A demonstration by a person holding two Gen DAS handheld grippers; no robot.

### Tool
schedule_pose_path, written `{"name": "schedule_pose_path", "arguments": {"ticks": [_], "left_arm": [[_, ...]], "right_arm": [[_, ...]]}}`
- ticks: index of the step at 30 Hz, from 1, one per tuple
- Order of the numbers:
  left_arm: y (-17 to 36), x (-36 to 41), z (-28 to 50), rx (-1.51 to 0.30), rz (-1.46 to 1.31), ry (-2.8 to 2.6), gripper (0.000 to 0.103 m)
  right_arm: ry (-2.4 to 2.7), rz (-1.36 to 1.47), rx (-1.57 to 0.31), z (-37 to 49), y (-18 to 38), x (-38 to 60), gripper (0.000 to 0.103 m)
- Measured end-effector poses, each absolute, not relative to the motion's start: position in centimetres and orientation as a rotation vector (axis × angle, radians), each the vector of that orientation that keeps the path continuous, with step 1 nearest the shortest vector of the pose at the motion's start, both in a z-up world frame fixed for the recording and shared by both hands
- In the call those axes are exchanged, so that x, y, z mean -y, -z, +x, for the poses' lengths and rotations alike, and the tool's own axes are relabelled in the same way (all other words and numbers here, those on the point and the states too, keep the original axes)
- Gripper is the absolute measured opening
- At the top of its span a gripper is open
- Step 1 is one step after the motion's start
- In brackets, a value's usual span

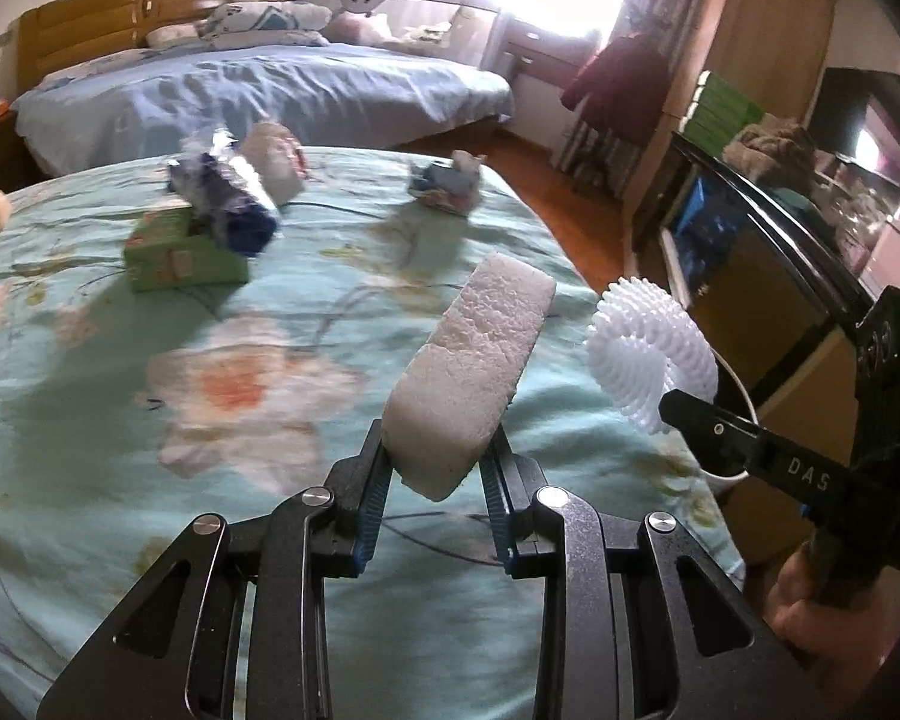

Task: Collect trash
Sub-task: 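Carry both items over the bin and open both tools to drop them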

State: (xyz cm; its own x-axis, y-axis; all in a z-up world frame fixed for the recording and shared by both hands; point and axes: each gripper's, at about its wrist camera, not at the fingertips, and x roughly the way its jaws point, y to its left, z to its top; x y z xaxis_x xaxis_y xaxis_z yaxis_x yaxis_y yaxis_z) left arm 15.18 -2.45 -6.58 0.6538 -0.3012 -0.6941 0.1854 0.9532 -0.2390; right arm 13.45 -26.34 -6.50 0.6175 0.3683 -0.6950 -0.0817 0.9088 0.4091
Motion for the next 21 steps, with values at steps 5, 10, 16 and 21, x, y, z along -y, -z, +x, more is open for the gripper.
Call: {"name": "schedule_pose_path", "arguments": {"ticks": [5, 10, 16, 21], "left_arm": [[6.3, 4.6, 15.0, -0.818, -0.13, 0.316, 0.028], [6.2, 6.8, 15.1, -0.824, -0.1, 0.357, 0.028], [6.0, 9.3, 15.3, -0.83, -0.074, 0.401, 0.028], [5.8, 11.1, 15.7, -0.832, -0.055, 0.43, 0.028]], "right_arm": [[-0.23, 0.37, -0.855, 12.8, 6.3, 28.2, 0.015], [-0.186, 0.392, -0.858, 12.2, 6.6, 30.2, 0.015], [-0.131, 0.421, -0.854, 11.5, 6.9, 32.7, 0.015], [-0.089, 0.438, -0.854, 11.2, 7.2, 34.6, 0.015]]}}
